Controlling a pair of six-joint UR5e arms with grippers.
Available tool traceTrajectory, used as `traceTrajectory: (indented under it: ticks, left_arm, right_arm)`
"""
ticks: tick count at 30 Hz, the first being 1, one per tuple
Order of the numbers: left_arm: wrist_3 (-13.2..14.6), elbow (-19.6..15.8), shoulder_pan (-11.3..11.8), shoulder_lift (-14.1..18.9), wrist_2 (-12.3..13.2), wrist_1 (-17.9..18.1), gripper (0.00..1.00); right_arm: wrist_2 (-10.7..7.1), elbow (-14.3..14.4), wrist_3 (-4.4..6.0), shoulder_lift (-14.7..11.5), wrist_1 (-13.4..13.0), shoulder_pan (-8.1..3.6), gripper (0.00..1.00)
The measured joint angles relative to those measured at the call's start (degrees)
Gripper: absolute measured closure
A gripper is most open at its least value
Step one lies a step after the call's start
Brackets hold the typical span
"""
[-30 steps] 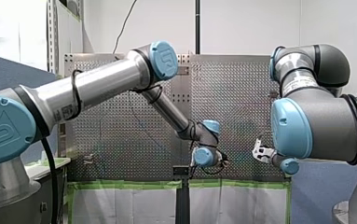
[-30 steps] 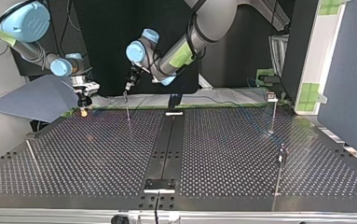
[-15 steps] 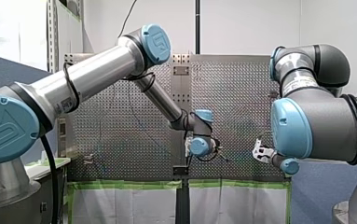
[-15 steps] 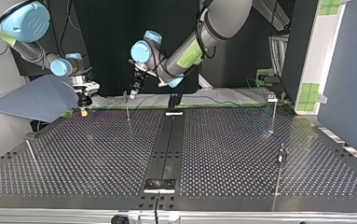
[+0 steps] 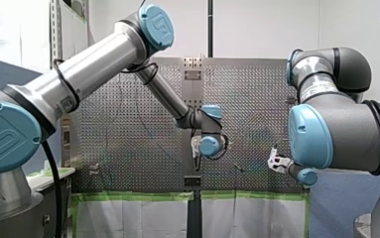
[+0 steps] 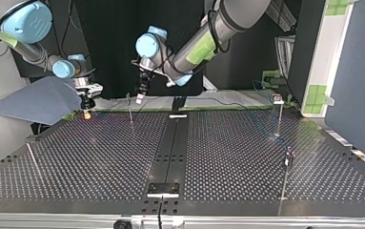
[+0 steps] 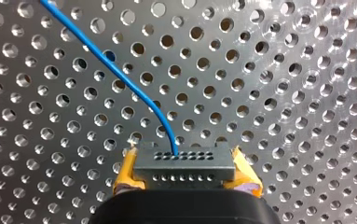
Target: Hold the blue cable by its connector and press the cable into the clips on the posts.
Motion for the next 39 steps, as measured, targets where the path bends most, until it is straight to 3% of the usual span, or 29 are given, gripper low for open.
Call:
traceTrajectory:
  ticks: [39]
  left_arm:
    - [0.58,-18.62,-1.54,18.6,-0.48,0.1,0.0]
  right_arm:
    - [0.0,0.0,-0.04,0.01,0.0,0.52,1.0]
